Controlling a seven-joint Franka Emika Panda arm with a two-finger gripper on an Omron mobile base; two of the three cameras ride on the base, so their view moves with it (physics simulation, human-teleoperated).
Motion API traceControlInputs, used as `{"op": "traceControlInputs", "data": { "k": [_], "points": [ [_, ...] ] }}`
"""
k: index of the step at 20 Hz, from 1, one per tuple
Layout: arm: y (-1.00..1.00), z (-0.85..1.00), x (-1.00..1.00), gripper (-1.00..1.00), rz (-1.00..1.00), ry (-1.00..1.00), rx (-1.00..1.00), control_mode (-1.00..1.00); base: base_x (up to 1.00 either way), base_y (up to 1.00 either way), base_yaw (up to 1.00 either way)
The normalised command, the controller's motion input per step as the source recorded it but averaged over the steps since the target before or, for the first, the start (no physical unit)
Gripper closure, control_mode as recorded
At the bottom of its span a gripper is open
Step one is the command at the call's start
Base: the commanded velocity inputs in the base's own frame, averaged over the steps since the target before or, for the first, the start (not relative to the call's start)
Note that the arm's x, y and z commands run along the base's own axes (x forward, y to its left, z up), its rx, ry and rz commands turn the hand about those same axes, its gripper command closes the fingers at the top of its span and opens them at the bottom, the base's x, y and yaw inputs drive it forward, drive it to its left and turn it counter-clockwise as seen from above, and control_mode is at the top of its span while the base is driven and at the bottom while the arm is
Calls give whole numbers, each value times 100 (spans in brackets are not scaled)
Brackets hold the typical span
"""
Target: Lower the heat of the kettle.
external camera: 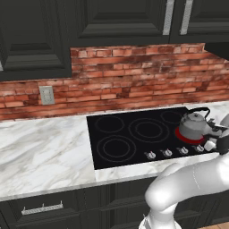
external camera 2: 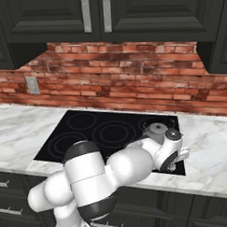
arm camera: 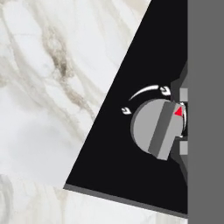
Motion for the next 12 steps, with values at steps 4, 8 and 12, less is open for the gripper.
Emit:
{"op": "traceControlInputs", "data": {
  "k": [4, 8, 12],
  "points": [
    [-36, 0, -30, 100, -30, 0, 0, -100, 0, 0, 0],
    [-37, 0, -35, 100, -30, 0, 0, -100, 0, 0, 0],
    [-36, 0, -36, 100, -31, 0, 0, -100, 0, 0, 0]
  ]
}}
